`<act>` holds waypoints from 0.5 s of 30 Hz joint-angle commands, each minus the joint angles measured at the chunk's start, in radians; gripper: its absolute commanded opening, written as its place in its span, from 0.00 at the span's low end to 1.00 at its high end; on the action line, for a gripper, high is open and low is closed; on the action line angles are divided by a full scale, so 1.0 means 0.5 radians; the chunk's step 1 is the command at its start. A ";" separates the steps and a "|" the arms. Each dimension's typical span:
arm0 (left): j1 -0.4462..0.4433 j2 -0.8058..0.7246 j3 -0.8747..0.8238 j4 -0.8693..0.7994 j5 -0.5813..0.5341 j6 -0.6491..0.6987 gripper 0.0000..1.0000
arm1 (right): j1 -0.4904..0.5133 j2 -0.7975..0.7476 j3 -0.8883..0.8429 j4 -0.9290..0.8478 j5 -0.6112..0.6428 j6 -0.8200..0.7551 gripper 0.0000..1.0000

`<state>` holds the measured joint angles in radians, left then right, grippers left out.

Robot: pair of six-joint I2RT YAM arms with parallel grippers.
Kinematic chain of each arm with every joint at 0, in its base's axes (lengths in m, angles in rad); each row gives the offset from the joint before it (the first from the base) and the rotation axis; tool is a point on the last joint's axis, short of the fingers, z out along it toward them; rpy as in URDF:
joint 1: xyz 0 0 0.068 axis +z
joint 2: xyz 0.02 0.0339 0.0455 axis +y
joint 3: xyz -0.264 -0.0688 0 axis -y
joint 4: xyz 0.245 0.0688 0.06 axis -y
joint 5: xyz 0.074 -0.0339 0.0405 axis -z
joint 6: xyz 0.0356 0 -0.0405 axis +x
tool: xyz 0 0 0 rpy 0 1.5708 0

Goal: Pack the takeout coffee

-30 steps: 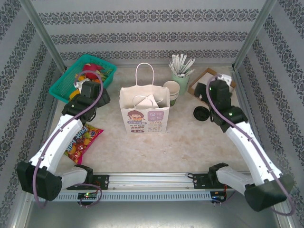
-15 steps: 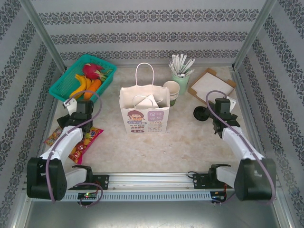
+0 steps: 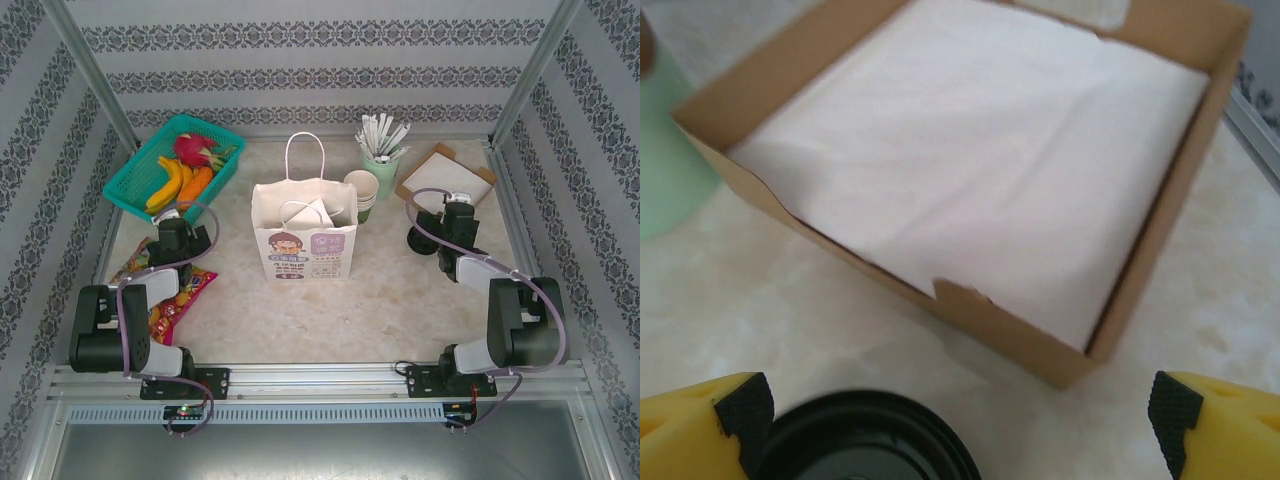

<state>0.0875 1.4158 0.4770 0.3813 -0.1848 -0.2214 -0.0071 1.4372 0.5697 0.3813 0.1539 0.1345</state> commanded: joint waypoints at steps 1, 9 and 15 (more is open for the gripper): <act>0.023 0.053 -0.059 0.533 0.249 0.123 0.99 | -0.004 0.068 -0.032 0.326 -0.147 -0.108 0.98; -0.048 0.184 -0.409 1.326 0.586 0.352 1.00 | 0.094 0.040 -0.307 0.812 -0.177 -0.261 0.98; -0.149 0.314 -0.180 1.039 0.321 0.371 1.00 | 0.097 0.143 -0.378 1.040 -0.078 -0.222 0.98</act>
<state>0.0498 1.5646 0.3191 0.8803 0.0341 -0.0738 0.0372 1.5040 0.3820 0.7746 0.0891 0.0261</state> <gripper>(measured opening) 0.996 0.979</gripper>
